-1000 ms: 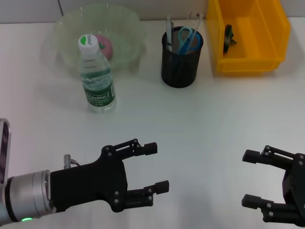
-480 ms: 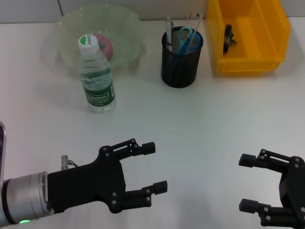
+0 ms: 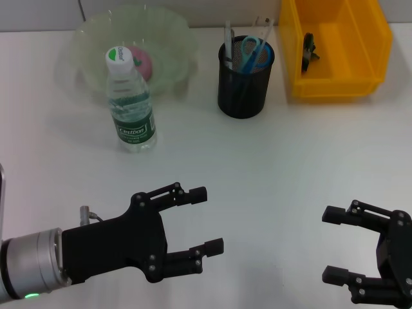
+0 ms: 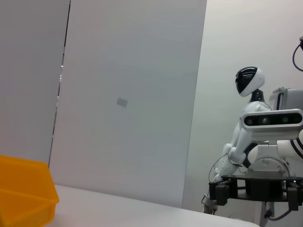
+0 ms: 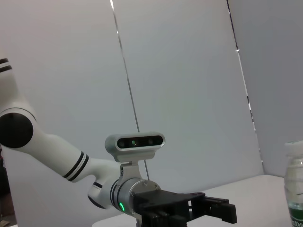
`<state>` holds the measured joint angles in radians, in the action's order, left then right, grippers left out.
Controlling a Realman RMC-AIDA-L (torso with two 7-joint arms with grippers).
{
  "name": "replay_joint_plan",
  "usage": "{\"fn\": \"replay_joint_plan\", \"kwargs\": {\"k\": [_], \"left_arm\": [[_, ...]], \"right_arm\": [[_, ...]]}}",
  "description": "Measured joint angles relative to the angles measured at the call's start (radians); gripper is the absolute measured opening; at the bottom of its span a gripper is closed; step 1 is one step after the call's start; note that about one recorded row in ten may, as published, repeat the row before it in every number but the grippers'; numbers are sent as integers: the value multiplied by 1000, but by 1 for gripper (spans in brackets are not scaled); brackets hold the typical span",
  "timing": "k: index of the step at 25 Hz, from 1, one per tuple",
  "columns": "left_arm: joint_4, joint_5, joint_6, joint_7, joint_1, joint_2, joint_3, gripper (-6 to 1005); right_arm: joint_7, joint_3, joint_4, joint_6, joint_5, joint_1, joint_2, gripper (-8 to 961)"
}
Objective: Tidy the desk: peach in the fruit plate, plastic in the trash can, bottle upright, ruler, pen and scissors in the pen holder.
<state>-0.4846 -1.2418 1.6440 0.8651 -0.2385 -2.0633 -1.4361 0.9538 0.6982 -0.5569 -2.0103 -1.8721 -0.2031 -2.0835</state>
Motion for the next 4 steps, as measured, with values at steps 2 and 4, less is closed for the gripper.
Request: {"fn": "replay_joint_plan", "kwargs": {"k": [2,4], "left_arm": [[0,0,0,0,1,0,0,783],[0,-1,0,0,1,0,0,783]], "right_arm": [[0,0,1,0,0,0,0,804],[0,0,5,0,0,-1,0,804]]}}
